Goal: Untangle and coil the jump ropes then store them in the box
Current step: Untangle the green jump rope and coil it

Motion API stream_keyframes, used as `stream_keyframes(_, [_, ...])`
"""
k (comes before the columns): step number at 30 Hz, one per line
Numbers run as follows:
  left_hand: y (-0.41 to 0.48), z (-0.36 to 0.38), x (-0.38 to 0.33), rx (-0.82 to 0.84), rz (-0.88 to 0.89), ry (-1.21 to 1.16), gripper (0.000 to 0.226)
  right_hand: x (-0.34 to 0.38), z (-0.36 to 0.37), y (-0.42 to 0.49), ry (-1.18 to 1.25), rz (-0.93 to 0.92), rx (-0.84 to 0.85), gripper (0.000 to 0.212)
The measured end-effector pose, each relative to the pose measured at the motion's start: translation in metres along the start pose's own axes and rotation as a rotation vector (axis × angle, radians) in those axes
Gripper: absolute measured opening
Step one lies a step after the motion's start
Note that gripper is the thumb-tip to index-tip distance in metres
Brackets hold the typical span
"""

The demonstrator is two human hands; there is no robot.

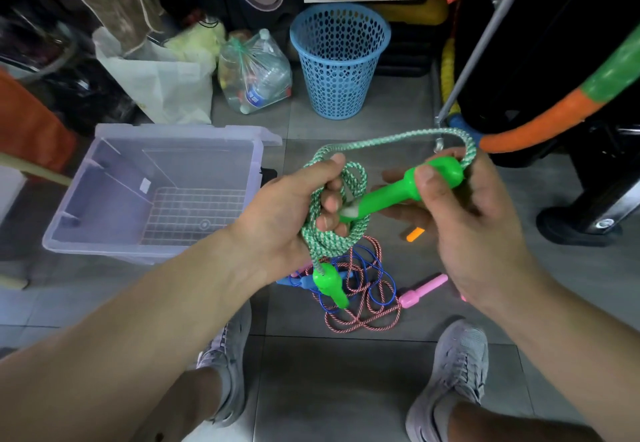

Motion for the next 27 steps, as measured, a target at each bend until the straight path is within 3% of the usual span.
stream_keyframes(3, [0.002, 0.000, -0.003, -0.045, 0.024, -0.029, 0.032, -0.009, 0.000, -0.006, 0.052, 0.000, -0.020, 0.026])
stream_keyframes(6, [0.001, 0.001, 0.002, -0.044, 0.048, -0.051, 0.033, -0.023, 0.007, -0.015, 0.072, 0.144, -0.038, 0.042])
stream_keyframes(9, [0.000, 0.002, 0.007, -0.012, 0.053, -0.020, 0.033, -0.026, 0.012, -0.016, 0.214, 0.326, -0.088, 0.023])
stream_keyframes(14, [-0.002, 0.004, 0.007, 0.030, 0.052, -0.024, 0.030, -0.015, 0.011, -0.009, 0.463, 0.515, 0.053, 0.017])
stream_keyframes(18, [-0.006, 0.009, 0.008, 0.107, 0.058, -0.005, 0.029, -0.017, 0.006, -0.005, 0.628, 0.637, 0.250, 0.082])
stream_keyframes(20, [-0.007, 0.009, 0.010, 0.120, 0.051, -0.008, 0.029, -0.017, 0.006, -0.006, 0.668, 0.680, 0.353, 0.091])
stream_keyframes(27, [-0.011, 0.006, 0.008, 0.184, 0.058, 0.091, 0.038, -0.006, 0.008, -0.005, 0.668, 0.698, 0.459, 0.068])
Point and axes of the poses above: each hand's wrist, its own y-axis towards the middle knuckle, its own z-axis out of the palm, x = y × z, the point moved 1 cm from there along y, towards the middle knuckle, and after that the axes turned 5 degrees about -x, right-handed, at the moved point
